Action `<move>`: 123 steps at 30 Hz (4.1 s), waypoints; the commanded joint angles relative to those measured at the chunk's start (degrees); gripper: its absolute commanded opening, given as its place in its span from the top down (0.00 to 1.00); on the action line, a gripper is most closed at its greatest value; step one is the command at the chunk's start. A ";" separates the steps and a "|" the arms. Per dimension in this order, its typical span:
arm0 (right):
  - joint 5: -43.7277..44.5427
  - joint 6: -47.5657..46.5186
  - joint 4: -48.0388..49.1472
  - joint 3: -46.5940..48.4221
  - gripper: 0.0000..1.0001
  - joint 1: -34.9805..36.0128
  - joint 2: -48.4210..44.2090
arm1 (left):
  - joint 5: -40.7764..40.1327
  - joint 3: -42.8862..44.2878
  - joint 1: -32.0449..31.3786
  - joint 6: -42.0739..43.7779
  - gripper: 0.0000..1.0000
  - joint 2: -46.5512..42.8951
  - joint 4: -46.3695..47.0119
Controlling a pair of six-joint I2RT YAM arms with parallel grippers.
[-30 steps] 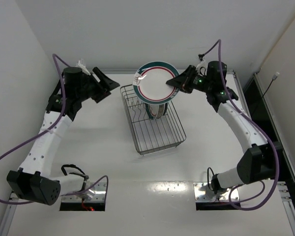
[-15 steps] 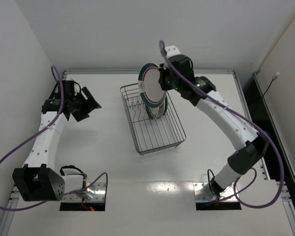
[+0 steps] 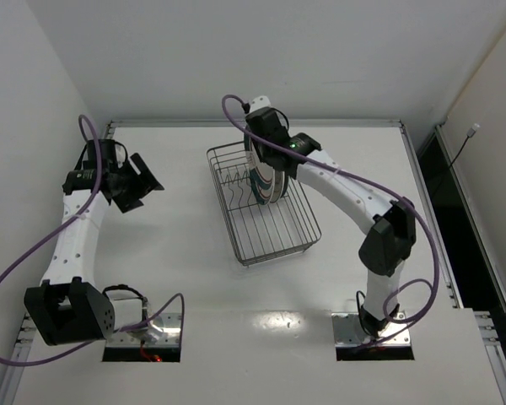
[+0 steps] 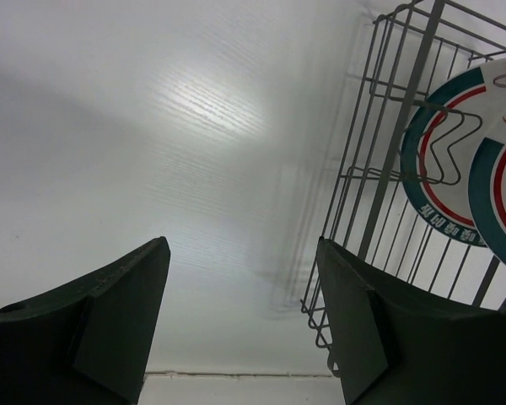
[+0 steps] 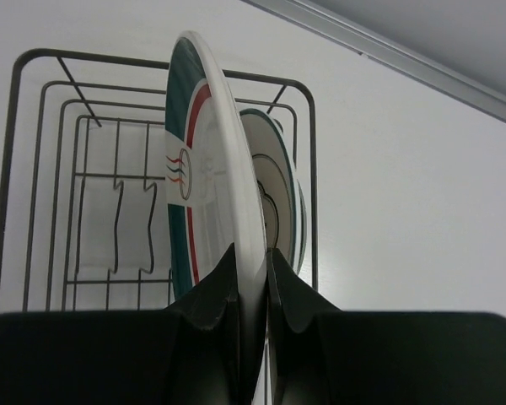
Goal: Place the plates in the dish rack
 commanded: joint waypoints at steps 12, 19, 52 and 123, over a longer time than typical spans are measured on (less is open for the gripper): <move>12.50 -1.34 -0.99 6.29 0.99 5.98 11.12 | 3.27 -0.13 2.38 4.38 0.33 0.87 -2.32; 11.88 3.67 -8.20 11.12 0.65 4.92 11.04 | 5.02 -0.13 2.38 4.39 0.33 1.40 -2.32; -39.27 20.28 2.34 -52.07 0.49 -18.54 -27.56 | 7.84 -3.99 2.38 2.10 0.34 4.47 2.25; -28.99 29.07 -3.11 -38.27 0.00 -26.97 -39.06 | -2.70 -7.94 -5.52 10.01 0.22 2.37 13.49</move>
